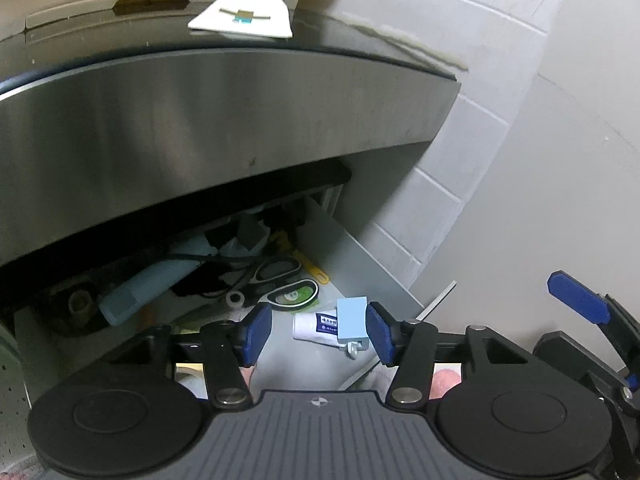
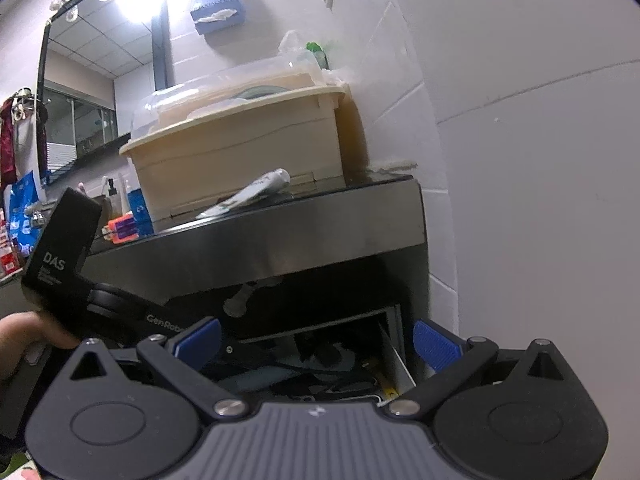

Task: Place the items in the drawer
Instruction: 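Lower the blue holder into the open drawer with the left gripper, then open the left gripper to release the holder and raise it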

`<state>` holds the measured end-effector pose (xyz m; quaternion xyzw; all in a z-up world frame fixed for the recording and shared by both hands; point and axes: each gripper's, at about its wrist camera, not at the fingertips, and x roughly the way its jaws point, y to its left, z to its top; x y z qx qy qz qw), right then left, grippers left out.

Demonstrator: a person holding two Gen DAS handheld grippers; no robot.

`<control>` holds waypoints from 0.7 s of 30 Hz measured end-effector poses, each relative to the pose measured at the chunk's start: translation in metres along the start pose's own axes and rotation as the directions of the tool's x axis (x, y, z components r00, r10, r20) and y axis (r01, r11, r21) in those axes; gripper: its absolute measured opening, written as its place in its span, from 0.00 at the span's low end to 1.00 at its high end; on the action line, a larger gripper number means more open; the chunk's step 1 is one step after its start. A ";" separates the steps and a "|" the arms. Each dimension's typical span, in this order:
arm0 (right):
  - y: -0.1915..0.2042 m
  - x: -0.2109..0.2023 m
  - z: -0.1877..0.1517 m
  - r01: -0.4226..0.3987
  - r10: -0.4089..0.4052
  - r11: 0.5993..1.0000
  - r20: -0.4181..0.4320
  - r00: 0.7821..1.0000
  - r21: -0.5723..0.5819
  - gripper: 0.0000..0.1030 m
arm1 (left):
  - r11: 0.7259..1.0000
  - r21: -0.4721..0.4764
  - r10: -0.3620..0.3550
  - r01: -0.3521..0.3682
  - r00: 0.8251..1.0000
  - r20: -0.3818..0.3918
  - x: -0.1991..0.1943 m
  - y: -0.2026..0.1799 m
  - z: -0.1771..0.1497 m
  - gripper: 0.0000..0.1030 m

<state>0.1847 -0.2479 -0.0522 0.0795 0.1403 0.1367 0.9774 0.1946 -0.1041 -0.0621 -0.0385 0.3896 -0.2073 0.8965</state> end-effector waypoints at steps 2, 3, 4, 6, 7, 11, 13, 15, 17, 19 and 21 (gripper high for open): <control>-0.001 0.002 -0.001 0.002 -0.002 1.000 -0.008 1.000 0.000 1.00 | 1.000 -0.008 -0.005 0.005 1.000 -0.002 0.003 -0.001 -0.002 0.53; 0.000 0.002 -0.001 0.002 -0.002 1.000 -0.010 1.000 -0.001 1.00 | 1.000 -0.010 -0.008 0.008 1.000 -0.003 0.004 -0.002 -0.002 0.53; 0.000 0.002 -0.002 0.002 -0.002 1.000 -0.011 1.000 -0.004 1.00 | 1.000 -0.013 -0.012 0.012 1.000 -0.006 0.005 -0.004 -0.004 0.53; 0.001 0.001 -0.002 0.001 -0.001 1.000 -0.010 1.000 -0.013 1.00 | 1.000 -0.015 -0.019 0.018 1.000 -0.009 0.006 -0.006 -0.006 0.53; 0.001 0.001 -0.002 0.001 -0.001 1.000 -0.011 1.000 -0.017 1.00 | 1.000 -0.012 -0.018 0.018 1.000 -0.008 0.006 -0.006 -0.008 0.53; 0.001 0.003 -0.003 0.006 -0.007 1.000 -0.030 1.000 -0.022 1.00 | 1.000 0.000 0.003 -0.003 1.000 -0.002 0.000 -0.006 -0.014 0.56; 0.002 0.005 -0.005 0.008 -0.009 1.000 -0.048 0.999 -0.024 1.00 | 1.000 -0.003 0.014 -0.014 1.000 0.004 -0.005 -0.004 -0.017 0.61; 0.003 0.007 -0.006 0.007 -0.008 1.000 -0.065 0.998 -0.025 1.00 | 0.999 -0.009 0.031 -0.031 0.999 0.020 -0.012 0.000 -0.020 0.68; 0.004 0.009 -0.008 0.004 -0.007 1.000 -0.077 0.997 -0.030 1.00 | 0.999 -0.015 0.051 -0.050 0.997 0.052 -0.022 0.004 -0.023 0.78; 0.007 0.010 -0.010 0.005 -0.008 0.999 -0.086 0.996 -0.040 1.00 | 0.997 -0.020 0.074 -0.072 0.993 0.087 -0.032 0.007 -0.025 0.81; 0.009 0.012 -0.011 0.002 -0.007 0.999 -0.096 0.995 -0.048 1.00 | 0.995 -0.025 0.094 -0.092 0.989 0.118 -0.042 0.009 -0.028 0.83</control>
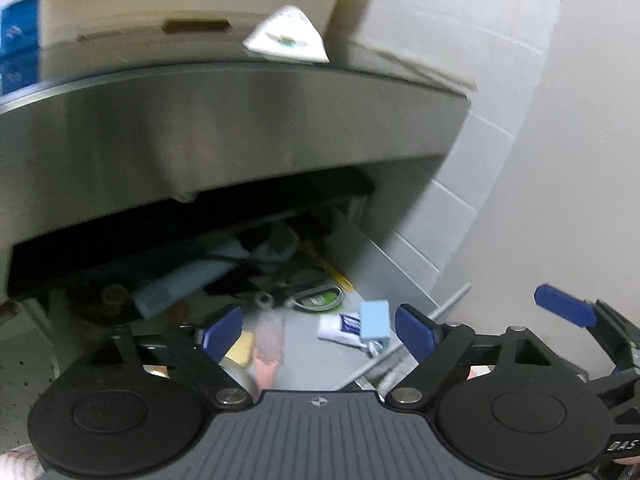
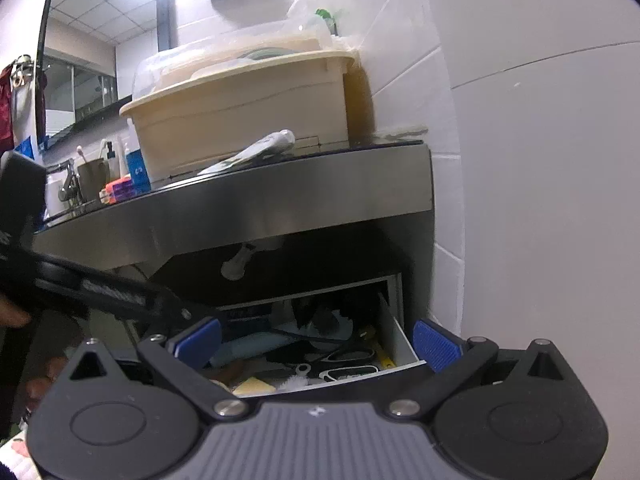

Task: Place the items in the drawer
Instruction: 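Open the left gripper to release the holder and raise it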

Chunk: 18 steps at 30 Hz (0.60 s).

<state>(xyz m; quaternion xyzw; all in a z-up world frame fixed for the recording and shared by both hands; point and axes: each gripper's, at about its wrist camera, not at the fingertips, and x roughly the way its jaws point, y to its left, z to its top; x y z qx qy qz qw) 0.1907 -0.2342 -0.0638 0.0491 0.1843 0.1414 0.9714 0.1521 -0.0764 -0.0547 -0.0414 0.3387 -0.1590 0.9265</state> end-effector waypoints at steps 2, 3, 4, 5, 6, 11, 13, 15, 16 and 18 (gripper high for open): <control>0.003 0.002 0.000 -0.001 0.001 1.000 -0.009 1.000 -0.011 1.00 | 1.000 -0.004 0.005 -0.005 1.000 0.019 -0.008 0.003 -0.002 0.83; 0.004 0.003 0.000 -0.001 0.000 1.000 -0.013 1.000 -0.017 1.00 | 1.000 -0.008 0.007 -0.007 1.000 0.029 -0.012 0.004 -0.003 0.83; 0.006 0.004 -0.001 -0.002 0.001 1.000 -0.018 1.000 -0.022 1.00 | 1.000 -0.012 0.009 -0.009 0.999 0.038 -0.016 0.005 -0.003 0.83; 0.008 0.005 -0.001 -0.005 0.004 1.000 -0.025 1.000 -0.026 1.00 | 1.000 -0.016 0.012 -0.011 0.999 0.048 -0.020 0.007 -0.004 0.83; 0.010 0.006 -0.002 -0.010 0.009 1.000 -0.037 0.999 -0.028 1.00 | 1.000 -0.021 0.015 -0.014 0.998 0.062 -0.025 0.008 -0.005 0.84; 0.026 0.012 -0.009 -0.043 0.038 0.997 -0.078 0.996 -0.057 1.00 | 0.999 -0.019 0.033 -0.031 0.992 0.122 -0.049 0.011 -0.014 0.86; 0.032 0.014 -0.011 -0.053 0.046 0.996 -0.086 0.995 -0.071 1.00 | 0.999 -0.017 0.042 -0.040 0.990 0.131 -0.057 0.013 -0.016 0.87; 0.038 0.017 -0.012 -0.058 0.051 0.995 -0.092 0.994 -0.083 1.00 | 0.999 -0.021 0.044 -0.041 0.990 0.137 -0.065 0.014 -0.018 0.88; 0.041 0.018 -0.012 -0.057 0.048 0.994 -0.094 0.994 -0.089 1.00 | 0.999 -0.026 0.040 -0.037 0.990 0.139 -0.068 0.015 -0.019 0.88; 0.045 0.020 -0.012 -0.052 0.043 0.993 -0.098 0.994 -0.101 1.00 | 0.999 -0.035 0.033 -0.028 0.987 0.158 -0.077 0.018 -0.022 0.88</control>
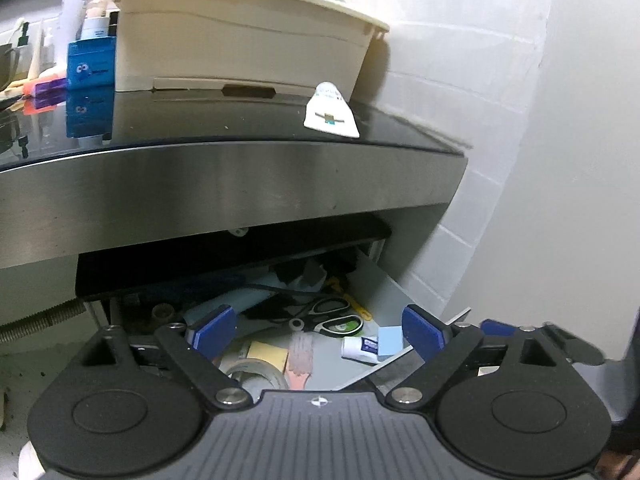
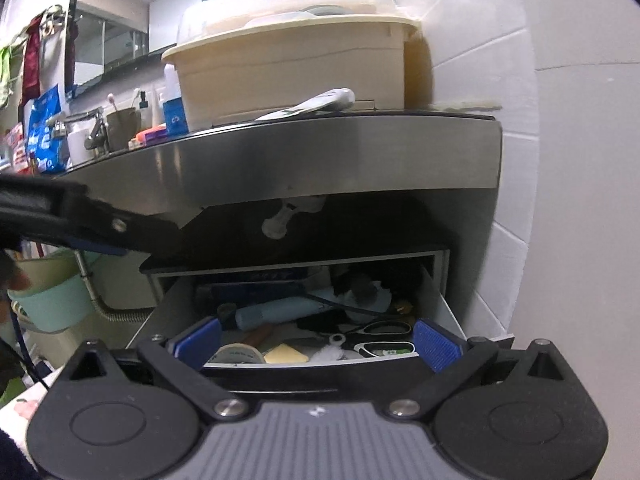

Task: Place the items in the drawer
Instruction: 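Open the left gripper to release the holder and raise it, then bring the right gripper to the drawer front edge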

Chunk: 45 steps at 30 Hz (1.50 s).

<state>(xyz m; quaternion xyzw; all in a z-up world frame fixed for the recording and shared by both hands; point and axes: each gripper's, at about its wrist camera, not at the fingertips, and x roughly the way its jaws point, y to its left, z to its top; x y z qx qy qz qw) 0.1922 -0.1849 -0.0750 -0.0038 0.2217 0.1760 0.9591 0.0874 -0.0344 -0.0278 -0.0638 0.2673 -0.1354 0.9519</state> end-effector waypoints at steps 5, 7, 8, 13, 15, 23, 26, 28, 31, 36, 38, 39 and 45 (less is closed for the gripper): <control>0.008 0.009 0.000 0.011 -0.011 1.000 -0.037 0.999 0.006 1.00 | 1.000 -0.007 0.013 -0.012 0.999 0.042 -0.021 0.003 -0.008 0.93; 0.011 0.014 -0.002 0.013 -0.012 1.000 -0.067 0.998 0.006 1.00 | 1.000 -0.019 0.015 -0.014 0.999 0.052 -0.028 0.006 -0.012 0.93; 0.013 0.017 -0.003 0.015 -0.015 1.000 -0.085 0.996 0.003 1.00 | 0.999 -0.029 0.017 -0.015 0.998 0.061 -0.032 0.008 -0.014 0.93; 0.020 0.028 -0.011 0.008 -0.007 1.000 -0.148 0.989 0.004 1.00 | 0.998 -0.042 0.052 -0.049 0.995 0.086 -0.045 0.017 -0.022 0.96; 0.024 0.033 -0.014 0.009 -0.009 1.000 -0.172 0.985 -0.001 1.00 | 0.996 -0.044 0.078 -0.074 0.993 0.091 -0.047 0.020 -0.027 0.96; 0.033 0.050 -0.028 0.018 -0.022 1.000 -0.267 0.964 -0.019 1.00 | 0.993 -0.043 0.112 -0.108 0.987 0.114 -0.057 0.027 -0.042 0.96; 0.035 0.055 -0.032 0.022 -0.029 0.999 -0.286 0.958 -0.027 1.00 | 0.993 -0.047 0.113 -0.108 0.986 0.122 -0.061 0.028 -0.046 0.96; 0.036 0.059 -0.034 0.026 -0.033 0.999 -0.301 0.953 -0.028 1.00 | 0.993 -0.051 0.114 -0.108 0.985 0.127 -0.062 0.030 -0.048 0.96; 0.037 0.063 -0.038 0.030 -0.038 0.999 -0.320 0.947 -0.030 1.00 | 0.991 -0.076 0.122 -0.114 0.985 0.120 -0.062 0.035 -0.053 0.96; 0.044 0.072 -0.041 0.015 -0.033 0.998 -0.344 0.938 -0.057 0.98 | 0.979 -0.148 0.152 -0.137 0.983 0.099 -0.060 0.047 -0.058 0.96; 0.047 0.076 -0.041 0.004 -0.024 0.998 -0.350 0.936 -0.058 0.95 | 0.973 -0.172 0.167 -0.151 0.983 0.081 -0.058 0.052 -0.059 0.96; 0.047 0.078 -0.040 0.003 -0.023 0.998 -0.352 0.936 -0.056 0.90 | 0.972 -0.182 0.167 -0.151 0.983 0.076 -0.057 0.054 -0.060 0.96; 0.051 0.095 -0.043 0.006 -0.029 0.998 -0.398 0.917 -0.057 0.82 | 0.969 -0.203 0.155 -0.141 0.986 0.060 -0.055 0.058 -0.064 0.96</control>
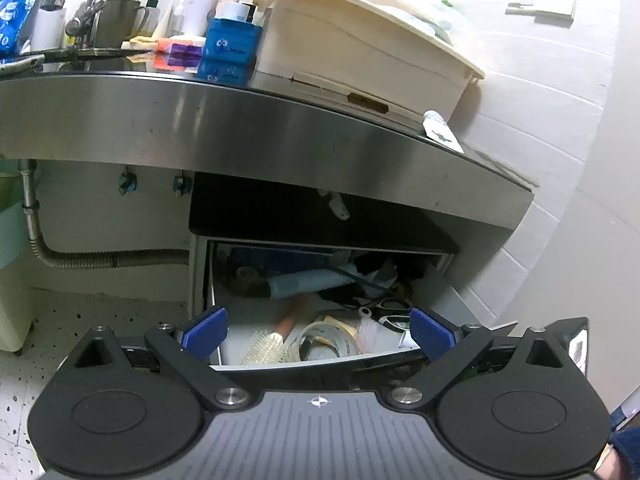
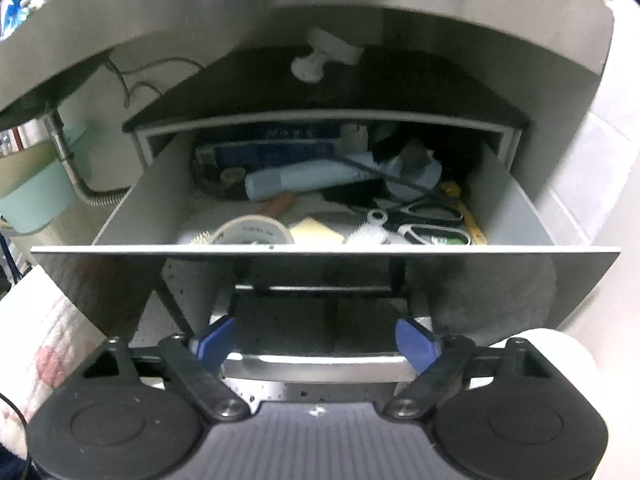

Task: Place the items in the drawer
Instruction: 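Bring the right gripper to the drawer front edge, then push the drawer closed with the right gripper against its front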

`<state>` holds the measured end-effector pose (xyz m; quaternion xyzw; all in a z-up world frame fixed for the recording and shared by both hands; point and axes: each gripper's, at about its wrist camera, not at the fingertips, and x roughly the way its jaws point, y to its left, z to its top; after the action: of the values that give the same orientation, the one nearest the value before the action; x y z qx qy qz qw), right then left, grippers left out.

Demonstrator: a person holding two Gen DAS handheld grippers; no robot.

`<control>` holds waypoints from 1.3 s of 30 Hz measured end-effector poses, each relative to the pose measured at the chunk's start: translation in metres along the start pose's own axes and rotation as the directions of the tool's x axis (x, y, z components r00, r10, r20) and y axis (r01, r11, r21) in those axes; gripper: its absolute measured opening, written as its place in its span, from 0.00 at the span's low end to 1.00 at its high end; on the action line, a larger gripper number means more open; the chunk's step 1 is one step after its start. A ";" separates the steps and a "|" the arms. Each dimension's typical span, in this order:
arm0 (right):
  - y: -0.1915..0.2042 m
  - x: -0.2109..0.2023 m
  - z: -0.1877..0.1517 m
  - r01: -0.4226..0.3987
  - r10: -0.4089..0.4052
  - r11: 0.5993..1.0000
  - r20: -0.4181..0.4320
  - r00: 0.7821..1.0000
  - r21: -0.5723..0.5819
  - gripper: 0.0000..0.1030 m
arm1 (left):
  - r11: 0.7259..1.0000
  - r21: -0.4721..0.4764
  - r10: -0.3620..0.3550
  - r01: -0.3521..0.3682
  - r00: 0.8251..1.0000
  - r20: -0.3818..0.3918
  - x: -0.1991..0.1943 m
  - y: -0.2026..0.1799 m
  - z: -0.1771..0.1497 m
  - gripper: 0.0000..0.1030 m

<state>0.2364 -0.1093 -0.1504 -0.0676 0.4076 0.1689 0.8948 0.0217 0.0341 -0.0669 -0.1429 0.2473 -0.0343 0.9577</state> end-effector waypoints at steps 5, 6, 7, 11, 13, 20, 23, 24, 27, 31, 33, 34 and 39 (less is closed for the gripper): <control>0.002 0.007 -0.001 0.005 -0.006 1.000 -0.028 1.000 -0.009 0.75 | 1.000 0.007 -0.009 0.009 1.000 -0.003 0.000 -0.001 -0.001 0.96; 0.002 0.008 -0.001 0.007 -0.008 1.000 -0.029 1.000 -0.007 0.75 | 1.000 0.007 -0.010 0.010 1.000 -0.005 0.000 -0.001 -0.001 0.96; 0.002 0.009 0.000 0.009 -0.009 1.000 -0.030 1.000 -0.004 0.75 | 1.000 0.007 -0.012 0.012 1.000 -0.008 0.001 -0.001 -0.001 0.96; 0.001 0.016 0.001 0.012 -0.012 1.000 -0.044 0.999 0.008 0.75 | 1.000 0.016 -0.022 0.022 1.000 -0.011 0.001 -0.002 -0.002 0.96; 0.002 0.019 0.002 0.014 -0.013 1.000 -0.048 0.999 0.006 0.75 | 0.999 0.025 -0.024 0.024 1.000 -0.004 -0.001 -0.004 -0.002 0.96; 0.004 0.020 0.001 0.026 -0.027 1.000 -0.043 0.999 -0.010 0.77 | 0.999 0.022 -0.035 0.035 0.999 -0.007 -0.001 -0.003 -0.003 0.96; 0.006 0.020 0.000 0.033 -0.034 0.999 -0.042 0.999 -0.015 0.78 | 0.999 0.024 -0.035 0.035 0.999 -0.014 0.000 -0.004 -0.003 0.96; 0.006 0.020 0.000 0.033 -0.034 0.999 -0.042 0.999 -0.015 0.78 | 0.999 0.026 -0.038 0.038 0.999 -0.015 0.000 -0.004 -0.003 0.96; 0.006 0.020 0.000 0.032 -0.033 0.999 -0.042 0.999 -0.016 0.78 | 0.998 0.031 -0.047 0.048 0.999 -0.018 0.000 -0.007 -0.004 0.96; 0.005 0.020 0.001 0.033 -0.034 0.999 -0.041 0.999 -0.015 0.78 | 0.998 0.039 -0.051 0.051 0.999 -0.017 0.000 -0.008 -0.004 0.96; 0.005 0.021 0.002 0.036 -0.036 0.999 -0.038 0.999 -0.012 0.78 | 0.998 0.033 -0.050 0.051 0.999 -0.019 0.001 -0.007 -0.005 0.96; 0.006 0.021 0.002 0.037 -0.037 0.999 -0.035 0.999 -0.010 0.78 | 0.998 0.030 -0.049 0.050 0.999 -0.022 0.001 -0.007 -0.005 0.96; 0.006 0.026 0.004 0.040 -0.040 0.999 -0.017 0.999 -0.003 0.78 | 0.999 0.014 -0.052 0.053 0.998 -0.025 0.000 -0.004 -0.007 0.96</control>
<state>0.2533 -0.0962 -0.1670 -0.0783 0.4135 0.1512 0.8945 0.0189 0.0285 -0.0715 -0.1420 0.2552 -0.0630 0.9543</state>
